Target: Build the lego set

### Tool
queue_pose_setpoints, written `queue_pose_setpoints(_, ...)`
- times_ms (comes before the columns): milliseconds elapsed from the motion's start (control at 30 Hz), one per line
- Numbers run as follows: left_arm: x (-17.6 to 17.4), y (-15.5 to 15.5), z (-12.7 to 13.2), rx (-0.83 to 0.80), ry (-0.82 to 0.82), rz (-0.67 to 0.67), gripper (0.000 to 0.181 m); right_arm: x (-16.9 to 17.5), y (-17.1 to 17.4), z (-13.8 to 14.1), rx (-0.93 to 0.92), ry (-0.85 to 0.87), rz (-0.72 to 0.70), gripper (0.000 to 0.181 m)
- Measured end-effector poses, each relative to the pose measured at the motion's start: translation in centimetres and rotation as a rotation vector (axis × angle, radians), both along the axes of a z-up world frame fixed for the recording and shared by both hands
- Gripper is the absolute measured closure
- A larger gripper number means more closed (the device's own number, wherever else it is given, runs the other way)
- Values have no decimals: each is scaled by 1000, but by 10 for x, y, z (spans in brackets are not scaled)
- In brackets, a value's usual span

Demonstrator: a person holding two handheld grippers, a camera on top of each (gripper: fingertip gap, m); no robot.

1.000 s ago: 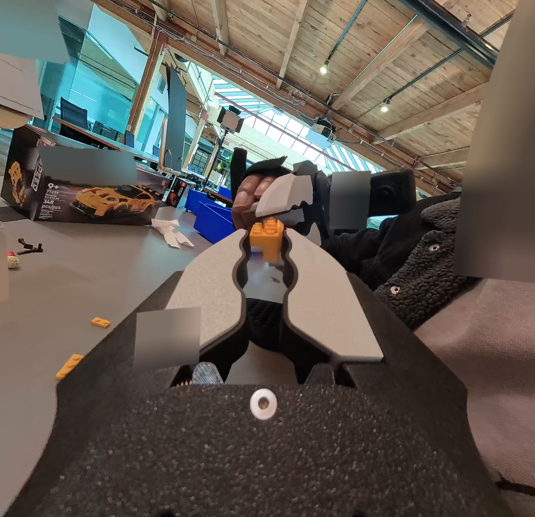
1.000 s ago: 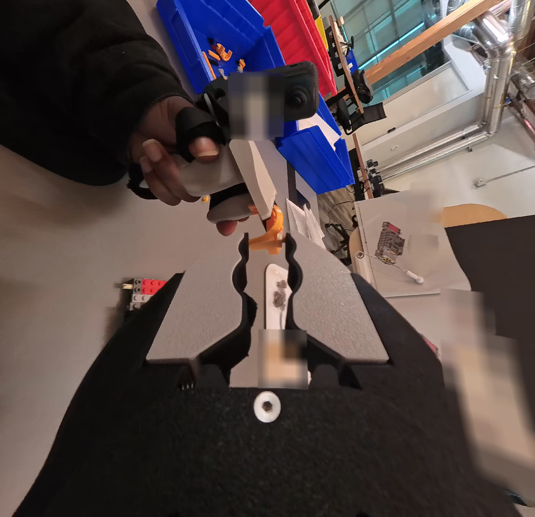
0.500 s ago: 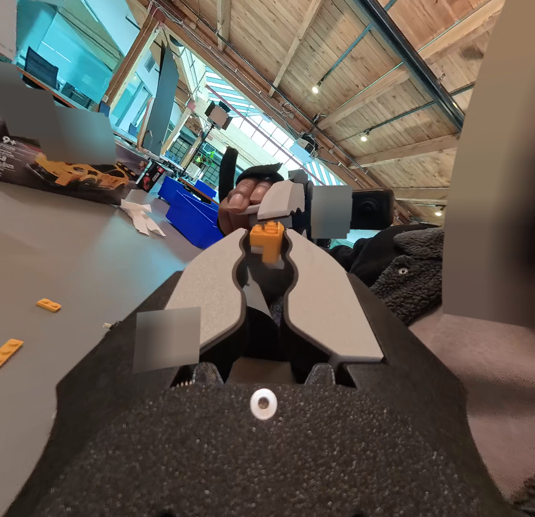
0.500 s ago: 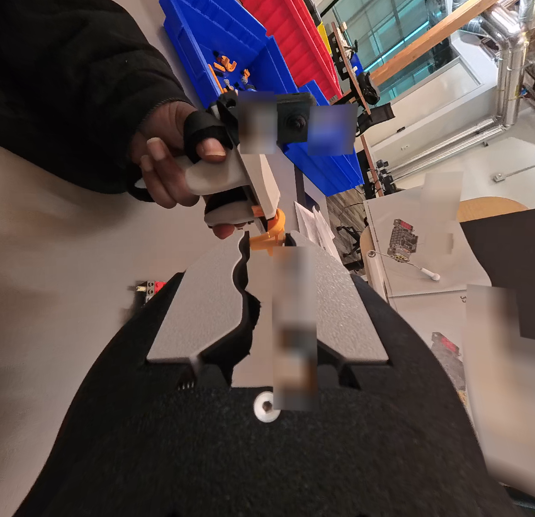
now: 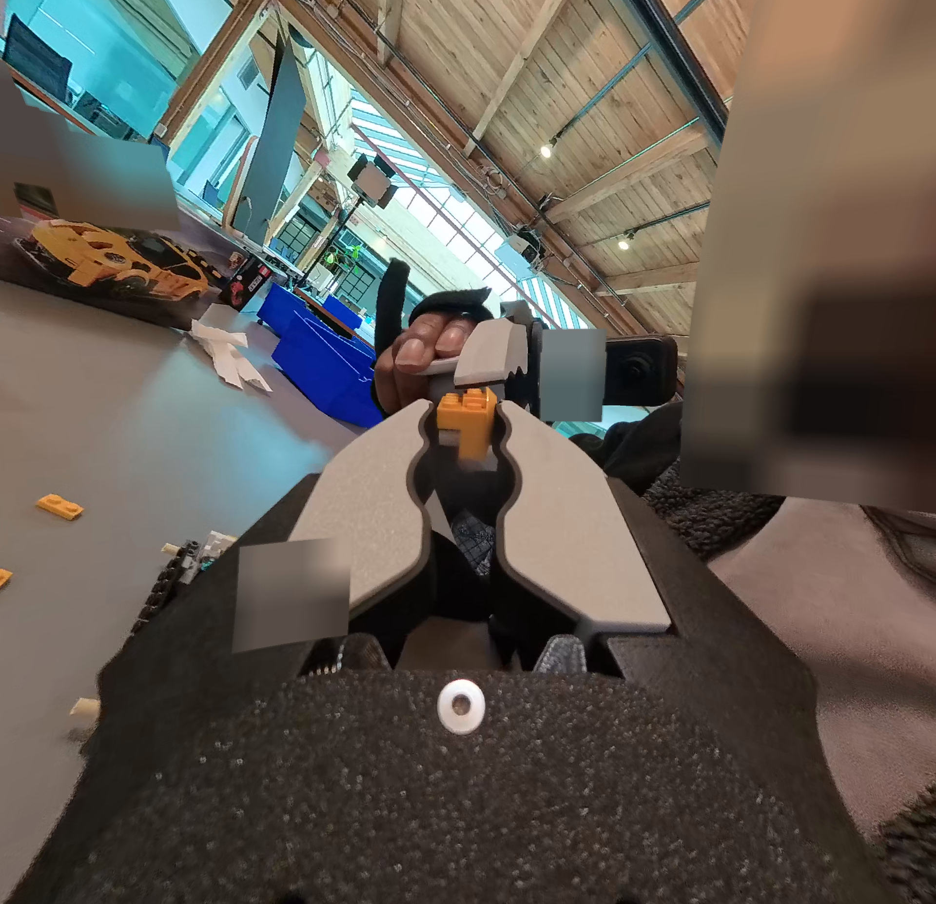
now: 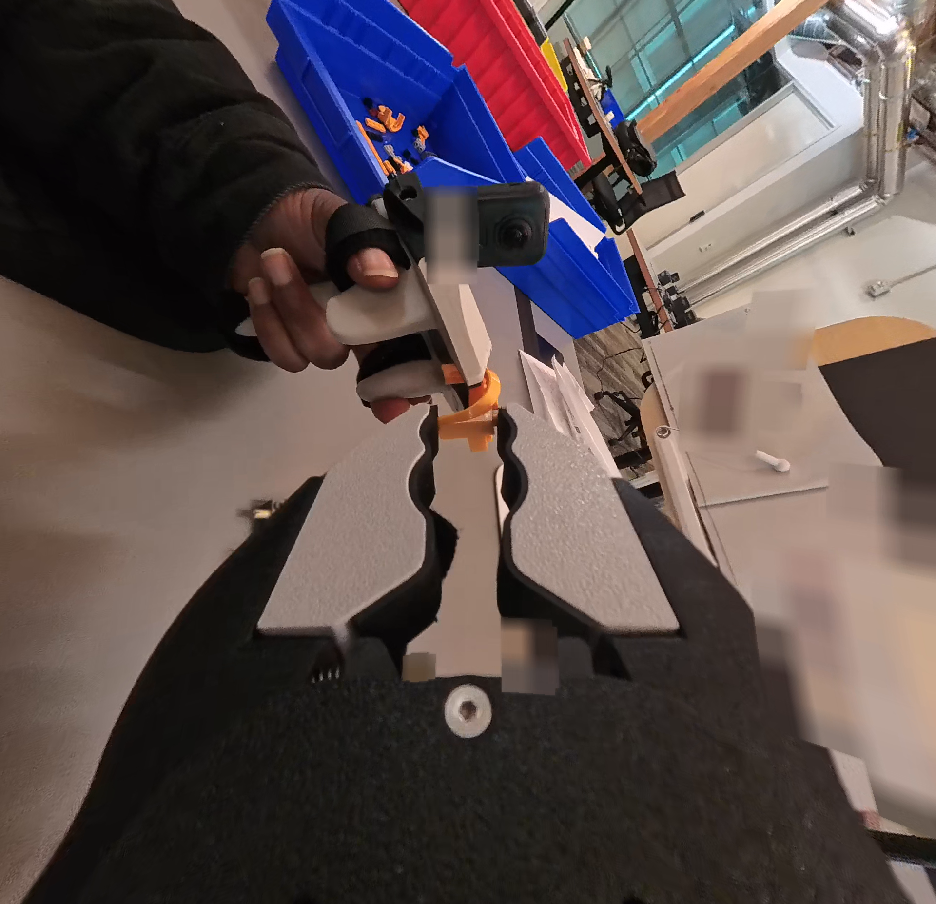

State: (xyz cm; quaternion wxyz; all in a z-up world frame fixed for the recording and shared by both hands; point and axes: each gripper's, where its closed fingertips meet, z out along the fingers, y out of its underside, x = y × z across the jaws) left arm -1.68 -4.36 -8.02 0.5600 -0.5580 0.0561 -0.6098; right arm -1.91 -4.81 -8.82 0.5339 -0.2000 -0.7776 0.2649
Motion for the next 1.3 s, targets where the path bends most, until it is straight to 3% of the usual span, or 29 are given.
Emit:
queue_pose_setpoints(667,6,0,-8,-4,36,-25,161,4,2,-6,-31,60,-57,159)
queue_pose_setpoints(1300,12,5,-24,-4,142,-27,161,8,8,-22,-184,77,-48,159)
